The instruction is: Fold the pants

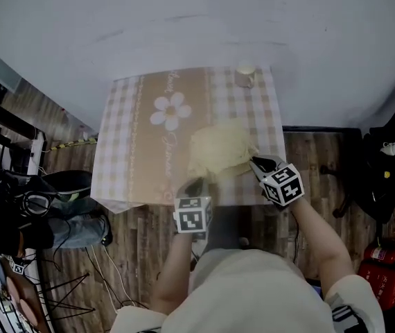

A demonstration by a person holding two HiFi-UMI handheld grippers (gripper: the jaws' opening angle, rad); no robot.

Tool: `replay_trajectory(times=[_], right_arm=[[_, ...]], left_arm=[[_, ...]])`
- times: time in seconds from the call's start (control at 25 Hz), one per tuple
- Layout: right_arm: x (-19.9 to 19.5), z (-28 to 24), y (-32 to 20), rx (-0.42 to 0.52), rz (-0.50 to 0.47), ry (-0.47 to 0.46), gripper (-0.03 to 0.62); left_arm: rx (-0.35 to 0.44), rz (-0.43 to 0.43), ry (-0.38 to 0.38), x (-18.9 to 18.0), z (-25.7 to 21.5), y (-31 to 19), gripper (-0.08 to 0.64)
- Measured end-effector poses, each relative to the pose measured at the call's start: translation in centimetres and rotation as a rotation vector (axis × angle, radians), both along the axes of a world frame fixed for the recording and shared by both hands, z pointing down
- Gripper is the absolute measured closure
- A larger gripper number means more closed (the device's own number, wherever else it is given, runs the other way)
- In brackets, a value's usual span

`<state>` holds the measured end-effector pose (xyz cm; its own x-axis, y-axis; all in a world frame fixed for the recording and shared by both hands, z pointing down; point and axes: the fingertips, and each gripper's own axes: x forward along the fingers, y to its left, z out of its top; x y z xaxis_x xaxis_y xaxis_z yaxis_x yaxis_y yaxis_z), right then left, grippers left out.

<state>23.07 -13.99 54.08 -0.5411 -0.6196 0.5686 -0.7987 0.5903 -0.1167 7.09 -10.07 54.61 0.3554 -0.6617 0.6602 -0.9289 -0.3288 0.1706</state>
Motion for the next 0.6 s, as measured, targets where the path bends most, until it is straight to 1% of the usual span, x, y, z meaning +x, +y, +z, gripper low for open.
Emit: replay_trajectory(times=[0.12,0.2,0.32,0.48,0.6], right_arm=[[0.7,-0.2,2.9,0.008,0.028,-0.017,0.581],[0.9,-0.7,4.8,0.03,0.041,-0.021,0.581],[0.8,-2.0,7.5,0.084,0.05,-0.013,0.581],[0.6,-4.6,10.8,0.169,0.046,-0.014,0.581],[0.7,-6.1,13.3,0.216,0.049,-0.015,0.581]], left_arm=[[0.027,-0.011,0.003,0.4,-0.7,2.5,0.546],[0.044,-0.022,0.007,0.6,-1.1,4.0,0.546],[0.08,-0.036,0.012,0.9,-1.9,6.1,0.546],[0.128,-0.026,0.025,1.7,-3.5,8.6,0.546],[0.163,-0.025,0.053,2.6,-5.1,10.4,0.546]])
